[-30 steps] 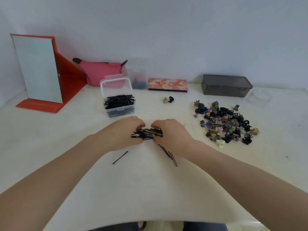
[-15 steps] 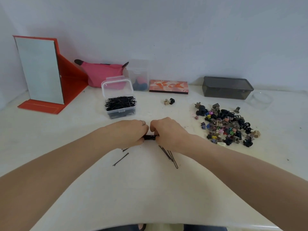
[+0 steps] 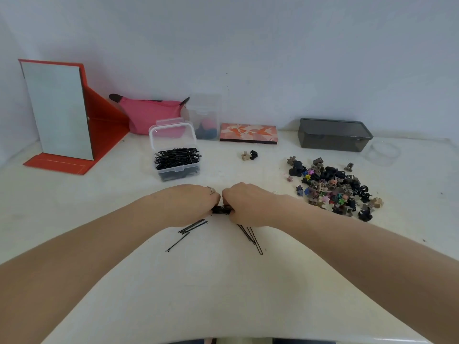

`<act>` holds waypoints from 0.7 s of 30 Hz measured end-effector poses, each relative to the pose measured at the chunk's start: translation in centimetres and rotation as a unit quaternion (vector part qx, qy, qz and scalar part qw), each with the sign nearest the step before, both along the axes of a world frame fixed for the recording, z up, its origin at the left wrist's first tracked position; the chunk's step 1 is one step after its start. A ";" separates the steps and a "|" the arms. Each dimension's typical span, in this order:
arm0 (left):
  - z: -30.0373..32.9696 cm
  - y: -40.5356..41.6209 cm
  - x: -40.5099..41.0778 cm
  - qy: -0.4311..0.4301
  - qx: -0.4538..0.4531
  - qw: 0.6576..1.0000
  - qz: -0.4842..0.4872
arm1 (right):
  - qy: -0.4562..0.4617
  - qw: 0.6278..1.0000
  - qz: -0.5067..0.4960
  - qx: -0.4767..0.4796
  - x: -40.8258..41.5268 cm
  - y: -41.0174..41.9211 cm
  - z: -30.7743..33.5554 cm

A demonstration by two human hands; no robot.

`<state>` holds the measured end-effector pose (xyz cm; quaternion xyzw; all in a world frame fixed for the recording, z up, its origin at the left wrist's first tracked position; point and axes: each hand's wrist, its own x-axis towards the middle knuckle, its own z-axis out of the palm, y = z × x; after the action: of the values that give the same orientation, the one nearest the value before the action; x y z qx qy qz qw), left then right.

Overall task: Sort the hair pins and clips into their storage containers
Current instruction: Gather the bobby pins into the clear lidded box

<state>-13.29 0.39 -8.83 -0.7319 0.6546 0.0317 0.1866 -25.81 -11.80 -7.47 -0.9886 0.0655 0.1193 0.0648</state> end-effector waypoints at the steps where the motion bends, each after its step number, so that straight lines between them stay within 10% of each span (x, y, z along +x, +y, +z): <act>1: 0.0 0.0 0.1 0.003 0.000 1.000 -0.004 | -0.004 1.000 -0.002 0.004 0.0 0.0 0.0; 11: 3.1 2.1 3.8 -0.045 -0.043 0.997 -0.043 | -0.079 0.995 -0.022 0.058 1.7 -2.2 2.8; 21: 7.7 1.8 10.7 -0.035 -0.097 0.988 0.115 | -0.169 0.982 -0.022 0.077 9.1 -4.0 7.7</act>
<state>-2.55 2.14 -1.12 -0.8176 0.5589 -0.0365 0.1332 -16.69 -15.79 0.26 -0.9849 0.0660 -0.0458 0.1534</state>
